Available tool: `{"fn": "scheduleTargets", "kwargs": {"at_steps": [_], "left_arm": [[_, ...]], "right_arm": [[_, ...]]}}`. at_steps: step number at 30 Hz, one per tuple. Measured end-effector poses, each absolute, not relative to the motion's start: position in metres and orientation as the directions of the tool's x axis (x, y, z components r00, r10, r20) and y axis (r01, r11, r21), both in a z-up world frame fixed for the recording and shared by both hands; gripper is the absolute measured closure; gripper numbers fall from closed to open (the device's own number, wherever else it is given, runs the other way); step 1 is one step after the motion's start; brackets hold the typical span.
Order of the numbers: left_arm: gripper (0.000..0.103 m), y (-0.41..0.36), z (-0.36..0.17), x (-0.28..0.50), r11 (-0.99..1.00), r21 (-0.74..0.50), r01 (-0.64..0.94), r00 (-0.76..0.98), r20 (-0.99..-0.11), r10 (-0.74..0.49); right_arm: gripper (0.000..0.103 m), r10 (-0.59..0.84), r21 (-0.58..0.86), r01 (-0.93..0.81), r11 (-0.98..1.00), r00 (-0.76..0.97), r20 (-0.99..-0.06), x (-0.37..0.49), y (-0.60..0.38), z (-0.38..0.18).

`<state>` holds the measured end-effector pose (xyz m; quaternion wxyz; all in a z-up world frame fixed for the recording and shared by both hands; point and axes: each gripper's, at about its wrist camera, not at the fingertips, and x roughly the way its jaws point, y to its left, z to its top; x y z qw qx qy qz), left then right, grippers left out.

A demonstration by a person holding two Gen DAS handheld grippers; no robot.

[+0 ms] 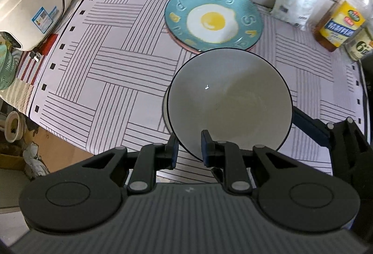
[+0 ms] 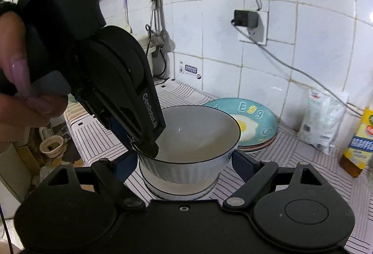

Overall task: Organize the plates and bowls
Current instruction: 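Carry the white bowl with the left tool and nest it into the bowl pair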

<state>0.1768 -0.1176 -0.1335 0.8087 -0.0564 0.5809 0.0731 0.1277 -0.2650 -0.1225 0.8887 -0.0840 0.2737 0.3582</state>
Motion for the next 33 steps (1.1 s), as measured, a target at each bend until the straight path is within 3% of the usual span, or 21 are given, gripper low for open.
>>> {"fn": "scheduleTargets", "kwargs": {"at_steps": [21,33], "left_arm": [[0.081,-0.113,-0.168,0.194,0.981,0.036,-0.189,0.258,-0.962,0.085],[0.078,-0.104,-0.165,0.188,0.978,-0.034,-0.205,0.285,-0.958,0.027]], "right_arm": [[0.014,0.559,0.06,-0.667,0.743,0.568,-0.604,0.141,-0.247,-0.149],[0.013,0.575,0.095,-0.666,0.74,0.552,-0.604,0.141,-0.25,-0.149]]}}
